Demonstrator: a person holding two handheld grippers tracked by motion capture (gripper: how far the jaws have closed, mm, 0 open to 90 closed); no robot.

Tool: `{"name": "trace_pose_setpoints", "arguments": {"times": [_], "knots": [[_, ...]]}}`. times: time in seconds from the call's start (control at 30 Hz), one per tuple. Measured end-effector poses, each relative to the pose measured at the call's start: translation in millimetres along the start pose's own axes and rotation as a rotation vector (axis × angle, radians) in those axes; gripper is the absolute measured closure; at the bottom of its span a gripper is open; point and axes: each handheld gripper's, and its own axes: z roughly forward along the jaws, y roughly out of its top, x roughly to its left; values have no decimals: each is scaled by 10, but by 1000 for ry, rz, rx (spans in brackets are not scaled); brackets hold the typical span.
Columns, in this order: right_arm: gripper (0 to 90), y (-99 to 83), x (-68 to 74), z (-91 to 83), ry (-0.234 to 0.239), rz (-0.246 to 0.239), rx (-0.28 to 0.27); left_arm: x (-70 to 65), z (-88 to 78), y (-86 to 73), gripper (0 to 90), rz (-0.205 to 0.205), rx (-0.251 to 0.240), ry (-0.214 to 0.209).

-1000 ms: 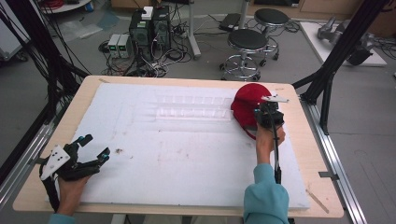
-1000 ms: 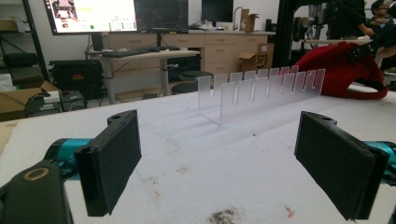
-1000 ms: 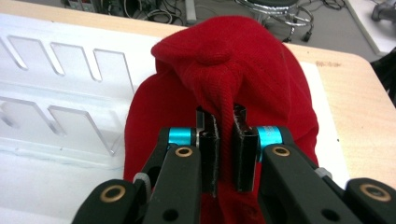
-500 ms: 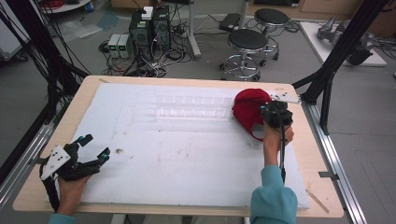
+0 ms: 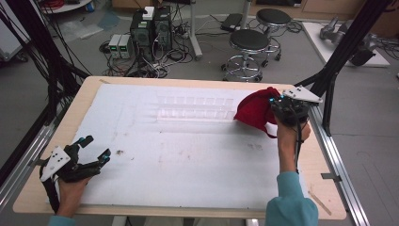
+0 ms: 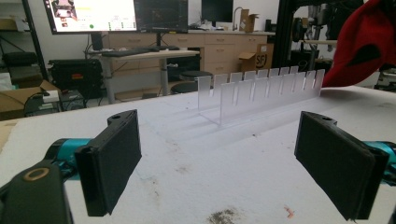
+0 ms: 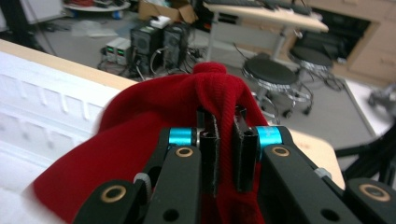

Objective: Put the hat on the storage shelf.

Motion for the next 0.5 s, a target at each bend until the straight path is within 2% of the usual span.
{"name": "trace_pose_setpoints", "arguments": {"times": [0.17,0.27,0.43,0.47,0.5], "knots": [[840,118,33,-117,47,-29,-49,0,2,1,148,0,1,-1],[840,198,76,-198,110,-32,-88,4,3,2,147,-1,2,-4],[840,252,121,-256,174,-44,-133,16,9,6,146,-11,10,-11],[840,252,121,-256,174,-44,-133,18,10,7,146,-13,13,-14],[840,259,144,-274,206,-55,-144,20,11,8,146,-14,14,-16]]}}
